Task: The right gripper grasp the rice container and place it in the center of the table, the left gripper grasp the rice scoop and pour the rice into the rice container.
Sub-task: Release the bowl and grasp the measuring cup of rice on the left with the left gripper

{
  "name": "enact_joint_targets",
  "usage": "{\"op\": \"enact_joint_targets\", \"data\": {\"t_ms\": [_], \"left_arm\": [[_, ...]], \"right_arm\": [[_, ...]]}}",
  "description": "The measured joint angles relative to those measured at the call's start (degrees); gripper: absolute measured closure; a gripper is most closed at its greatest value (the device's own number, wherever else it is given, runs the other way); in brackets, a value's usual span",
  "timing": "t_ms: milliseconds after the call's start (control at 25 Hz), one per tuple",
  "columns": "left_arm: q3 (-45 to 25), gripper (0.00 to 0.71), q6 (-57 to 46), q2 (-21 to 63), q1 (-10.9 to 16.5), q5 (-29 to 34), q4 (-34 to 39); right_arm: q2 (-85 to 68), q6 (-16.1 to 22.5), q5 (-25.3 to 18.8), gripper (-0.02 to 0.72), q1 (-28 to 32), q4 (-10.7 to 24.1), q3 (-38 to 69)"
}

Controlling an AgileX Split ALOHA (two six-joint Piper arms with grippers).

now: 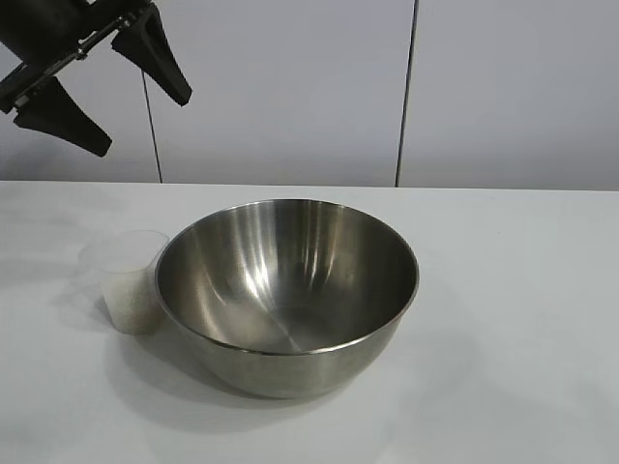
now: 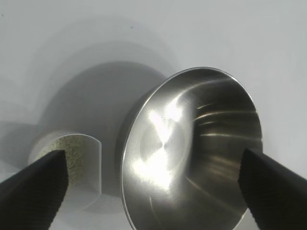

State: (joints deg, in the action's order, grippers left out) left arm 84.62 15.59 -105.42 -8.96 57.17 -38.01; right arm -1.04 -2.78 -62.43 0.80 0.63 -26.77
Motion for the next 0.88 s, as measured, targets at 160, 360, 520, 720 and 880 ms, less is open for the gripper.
{"op": "enact_joint_targets", "data": {"t_ms": [160,360,520,720,880], "left_arm": [[0.0,0.016,0.0,0.0,0.0,0.0,0.0],[0.0,0.016,0.0,0.0,0.0,-1.4,-1.6],[0.7,0.016,0.1,0.0,0.2,-4.4,-3.9],[-2.2,0.041,8.7,7.2,0.0,-15.3,-3.1],[-16.9,0.048,20.8,20.3,-4.8,-35.8,-3.5]], "right_arm": [[0.0,0.0,0.0,0.042,0.0,0.0,0.0],[0.0,0.0,0.0,0.042,0.0,0.0,0.0],[0.0,0.0,0.1,0.042,0.0,0.0,0.0],[0.0,0.0,0.1,0.042,0.0,0.0,0.0],[0.0,0.0,0.2,0.042,0.0,0.0,0.0]]}}
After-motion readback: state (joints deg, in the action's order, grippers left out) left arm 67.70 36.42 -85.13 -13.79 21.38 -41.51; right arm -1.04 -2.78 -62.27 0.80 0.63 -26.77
